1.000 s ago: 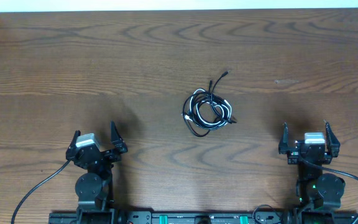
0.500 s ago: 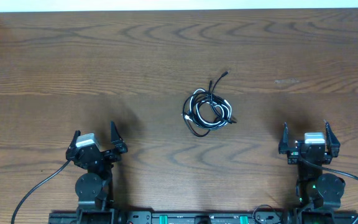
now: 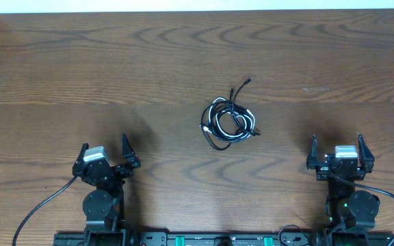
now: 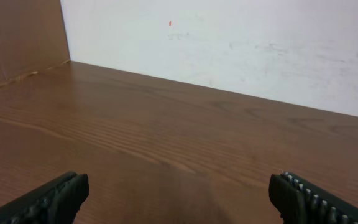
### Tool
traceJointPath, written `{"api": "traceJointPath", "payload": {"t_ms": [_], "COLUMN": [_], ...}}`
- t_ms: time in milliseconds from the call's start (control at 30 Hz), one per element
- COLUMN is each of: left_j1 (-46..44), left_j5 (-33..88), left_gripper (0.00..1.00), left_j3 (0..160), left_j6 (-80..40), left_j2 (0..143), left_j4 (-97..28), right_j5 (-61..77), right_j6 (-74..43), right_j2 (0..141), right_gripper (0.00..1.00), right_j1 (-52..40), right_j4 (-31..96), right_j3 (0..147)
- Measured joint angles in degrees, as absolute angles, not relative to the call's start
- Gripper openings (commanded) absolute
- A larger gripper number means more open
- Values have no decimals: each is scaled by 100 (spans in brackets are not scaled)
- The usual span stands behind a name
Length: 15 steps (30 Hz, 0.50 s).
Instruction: Untangle cables
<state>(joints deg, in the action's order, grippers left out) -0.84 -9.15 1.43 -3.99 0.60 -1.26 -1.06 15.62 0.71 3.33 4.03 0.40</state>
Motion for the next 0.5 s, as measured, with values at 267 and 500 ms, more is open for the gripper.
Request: {"api": "traceJointPath", "payload": {"t_ms": [267,500], "left_j1": [-84,-84], "left_j5": [-913,-917], "left_gripper": [98,98], "left_j3": [143,143], "left_j6": [-399,-399], "left_j2": [60,60], "left_j4": [-128,-119], "right_j5": [-106,-106], "right_j6": [1562,1562], "right_j2": [71,71], "right_gripper": [99,99], "right_j1": [331,331], "right_j4": [403,403], "right_j3": [40,40]}}
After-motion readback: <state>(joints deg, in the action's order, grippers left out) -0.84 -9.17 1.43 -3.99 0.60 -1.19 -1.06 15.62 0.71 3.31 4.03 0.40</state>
